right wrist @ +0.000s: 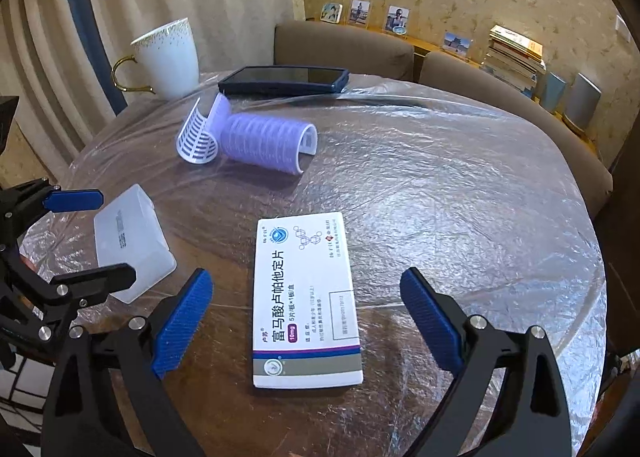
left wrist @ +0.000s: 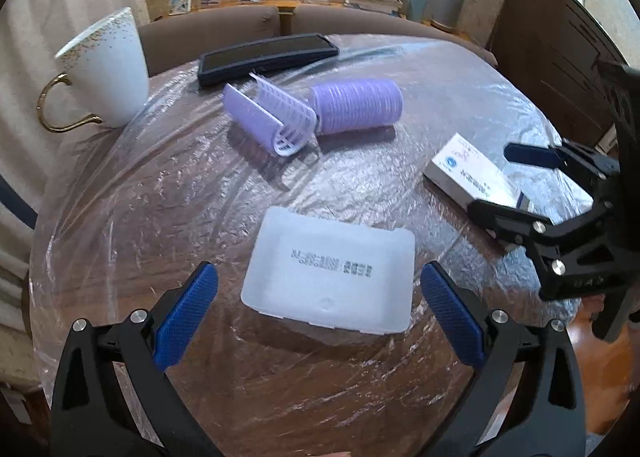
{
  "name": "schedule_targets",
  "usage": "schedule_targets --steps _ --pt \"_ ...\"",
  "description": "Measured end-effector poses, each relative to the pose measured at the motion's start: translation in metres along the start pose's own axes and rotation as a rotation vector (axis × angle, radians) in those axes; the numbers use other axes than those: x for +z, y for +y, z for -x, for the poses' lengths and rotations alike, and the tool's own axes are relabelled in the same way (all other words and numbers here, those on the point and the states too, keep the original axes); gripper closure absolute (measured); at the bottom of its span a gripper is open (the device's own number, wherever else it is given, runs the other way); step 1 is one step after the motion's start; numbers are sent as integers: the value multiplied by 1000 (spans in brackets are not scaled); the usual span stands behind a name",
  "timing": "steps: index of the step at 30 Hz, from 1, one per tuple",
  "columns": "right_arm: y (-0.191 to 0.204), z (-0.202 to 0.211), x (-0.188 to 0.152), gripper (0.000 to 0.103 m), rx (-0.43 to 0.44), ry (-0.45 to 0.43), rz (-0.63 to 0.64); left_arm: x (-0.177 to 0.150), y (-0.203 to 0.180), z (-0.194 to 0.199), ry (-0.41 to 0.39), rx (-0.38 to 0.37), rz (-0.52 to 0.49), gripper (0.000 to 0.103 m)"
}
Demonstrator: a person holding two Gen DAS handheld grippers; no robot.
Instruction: Collect trash
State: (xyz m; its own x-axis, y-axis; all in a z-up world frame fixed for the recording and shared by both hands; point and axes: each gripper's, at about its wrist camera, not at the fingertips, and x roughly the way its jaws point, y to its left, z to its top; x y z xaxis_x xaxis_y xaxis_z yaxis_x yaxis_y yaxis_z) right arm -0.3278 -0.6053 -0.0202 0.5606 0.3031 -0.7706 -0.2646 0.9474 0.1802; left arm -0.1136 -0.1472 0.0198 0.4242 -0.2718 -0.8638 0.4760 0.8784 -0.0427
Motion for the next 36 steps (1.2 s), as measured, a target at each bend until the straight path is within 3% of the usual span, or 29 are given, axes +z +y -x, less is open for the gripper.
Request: schedule_targets --steps 7,16,36 --pt "1 -6 5 10 7 18 13 0 -6 -8 27 -13 -86 1" --pt "4 -13 9 14 -4 34 27 13 2 -24 54 -46 -53 1" --pt "4 -22 10 17 -27 54 49 19 -2 -34 51 16 -65 1"
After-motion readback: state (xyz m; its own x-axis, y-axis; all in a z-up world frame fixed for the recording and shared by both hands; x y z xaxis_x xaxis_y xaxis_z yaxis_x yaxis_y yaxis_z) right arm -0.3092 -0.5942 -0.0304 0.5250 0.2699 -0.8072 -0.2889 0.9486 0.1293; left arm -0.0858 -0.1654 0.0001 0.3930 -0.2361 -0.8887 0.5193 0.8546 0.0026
